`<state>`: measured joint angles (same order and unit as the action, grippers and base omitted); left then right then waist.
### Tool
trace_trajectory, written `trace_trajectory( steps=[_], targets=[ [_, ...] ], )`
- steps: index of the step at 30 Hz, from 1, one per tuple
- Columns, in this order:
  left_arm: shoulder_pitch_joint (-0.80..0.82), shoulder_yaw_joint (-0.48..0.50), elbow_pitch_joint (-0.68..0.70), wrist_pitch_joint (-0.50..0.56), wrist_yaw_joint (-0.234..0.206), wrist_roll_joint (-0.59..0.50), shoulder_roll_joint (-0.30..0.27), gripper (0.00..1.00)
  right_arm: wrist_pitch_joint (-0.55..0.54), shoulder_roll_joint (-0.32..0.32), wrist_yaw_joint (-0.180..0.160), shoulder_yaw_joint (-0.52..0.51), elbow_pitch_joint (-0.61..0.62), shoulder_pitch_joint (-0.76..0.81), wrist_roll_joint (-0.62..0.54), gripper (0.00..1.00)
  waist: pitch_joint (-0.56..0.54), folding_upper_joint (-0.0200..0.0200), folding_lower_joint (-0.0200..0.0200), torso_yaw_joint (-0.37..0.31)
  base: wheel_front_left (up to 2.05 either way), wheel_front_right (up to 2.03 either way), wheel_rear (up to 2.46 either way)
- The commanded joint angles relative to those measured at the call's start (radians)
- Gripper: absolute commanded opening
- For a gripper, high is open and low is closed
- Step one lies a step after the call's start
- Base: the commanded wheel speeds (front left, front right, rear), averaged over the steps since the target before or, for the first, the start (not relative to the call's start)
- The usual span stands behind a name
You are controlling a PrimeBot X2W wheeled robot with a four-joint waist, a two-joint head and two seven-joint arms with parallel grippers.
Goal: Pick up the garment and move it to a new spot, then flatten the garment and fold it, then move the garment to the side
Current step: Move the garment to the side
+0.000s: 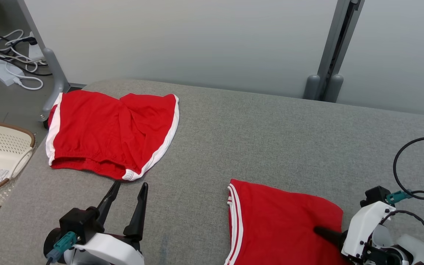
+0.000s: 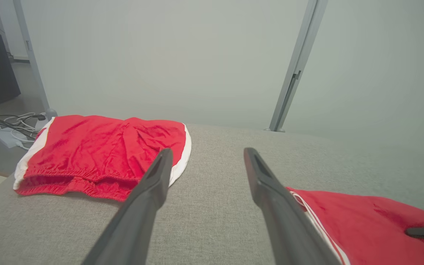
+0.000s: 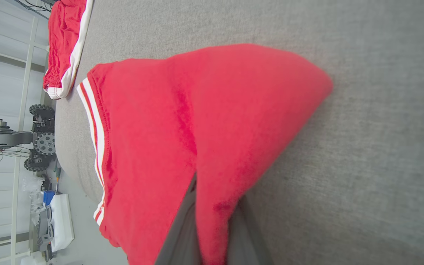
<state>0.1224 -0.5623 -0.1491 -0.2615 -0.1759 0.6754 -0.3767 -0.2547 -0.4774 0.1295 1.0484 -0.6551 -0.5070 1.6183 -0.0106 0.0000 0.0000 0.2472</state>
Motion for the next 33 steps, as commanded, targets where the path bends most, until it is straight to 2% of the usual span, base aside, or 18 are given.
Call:
trace_trajectory(
  steps=[1,8,15,24,33],
  targets=[
    [-0.016,0.013,-0.008,-0.004,0.009,-0.012,0.002,1.00,0.010,-0.009,0.002,-0.003,0.007,-0.003,-0.005,0.00,0.000,0.0000,0.0000,-0.003,0.00,0.00,0.00],
    [-0.023,0.055,-0.016,-0.004,0.037,-0.050,0.034,1.00,0.045,-0.044,0.002,-0.023,0.040,-0.030,-0.030,0.00,0.008,0.0000,0.0000,-0.035,0.00,0.00,0.00],
    [-0.015,0.084,-0.020,-0.004,0.069,-0.089,0.060,1.00,0.039,-0.103,0.002,-0.021,0.059,-0.126,-0.100,0.00,0.042,0.0000,0.0000,-0.095,0.00,0.00,0.00],
    [0.063,0.121,0.027,-0.004,0.101,-0.158,0.084,1.00,0.009,-0.162,0.002,-0.009,0.023,-0.341,-0.219,0.00,0.194,0.0000,0.0000,-0.178,0.00,0.00,0.00],
    [0.138,0.173,0.103,-0.004,0.133,-0.244,0.106,1.00,0.013,-0.201,0.002,-0.025,-0.061,-0.496,-0.271,0.00,0.340,0.0000,0.0000,-0.247,0.00,0.00,0.00]
  ],
)
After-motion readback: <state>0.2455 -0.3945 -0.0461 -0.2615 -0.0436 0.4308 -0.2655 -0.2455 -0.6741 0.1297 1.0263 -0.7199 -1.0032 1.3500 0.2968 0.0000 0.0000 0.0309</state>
